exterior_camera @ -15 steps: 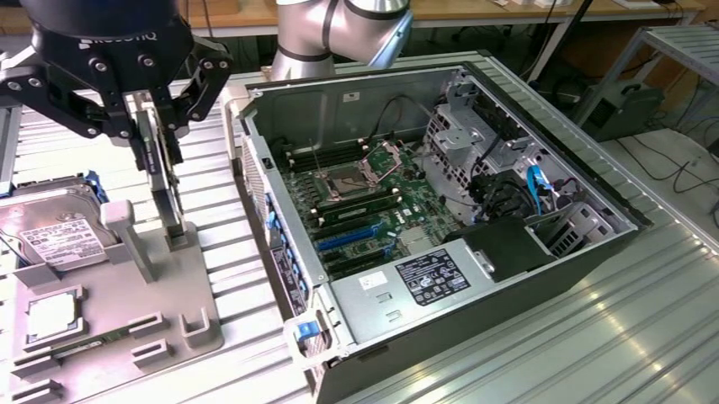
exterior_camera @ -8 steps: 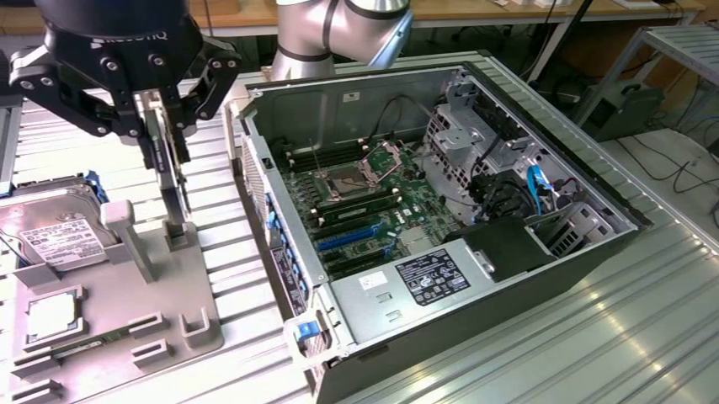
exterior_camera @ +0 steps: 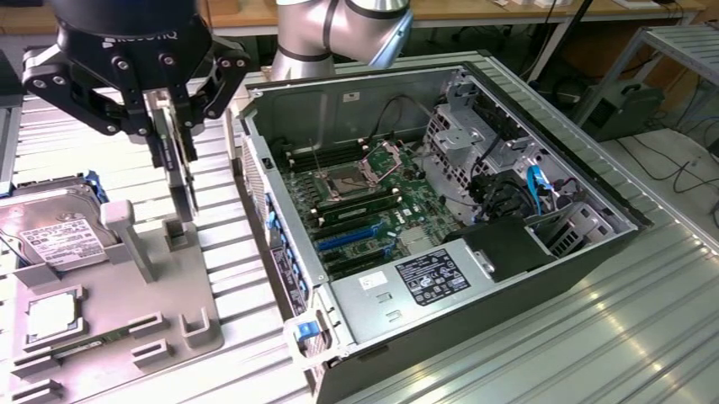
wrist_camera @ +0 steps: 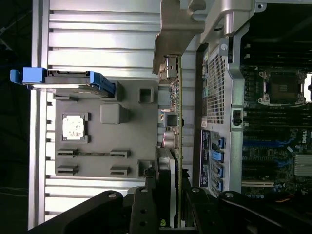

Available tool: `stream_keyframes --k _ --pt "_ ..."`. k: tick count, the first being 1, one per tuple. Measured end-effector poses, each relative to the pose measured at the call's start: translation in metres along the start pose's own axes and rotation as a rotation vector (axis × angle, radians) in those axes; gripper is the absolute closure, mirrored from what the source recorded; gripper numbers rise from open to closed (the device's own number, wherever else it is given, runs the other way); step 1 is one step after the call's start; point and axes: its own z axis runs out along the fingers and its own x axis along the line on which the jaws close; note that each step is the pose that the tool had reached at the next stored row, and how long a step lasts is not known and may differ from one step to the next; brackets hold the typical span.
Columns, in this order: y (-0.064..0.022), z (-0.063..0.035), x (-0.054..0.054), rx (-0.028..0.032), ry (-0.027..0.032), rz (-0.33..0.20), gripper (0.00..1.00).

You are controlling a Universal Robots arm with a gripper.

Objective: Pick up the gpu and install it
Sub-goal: 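Pick up the gpu and move the gpu toward the slot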

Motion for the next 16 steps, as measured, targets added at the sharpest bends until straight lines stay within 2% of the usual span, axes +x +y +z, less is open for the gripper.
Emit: stream_keyframes --k 16 --pt "-0.0004 0.0 -0.013 0.0001 0.0 0.0 0.72"
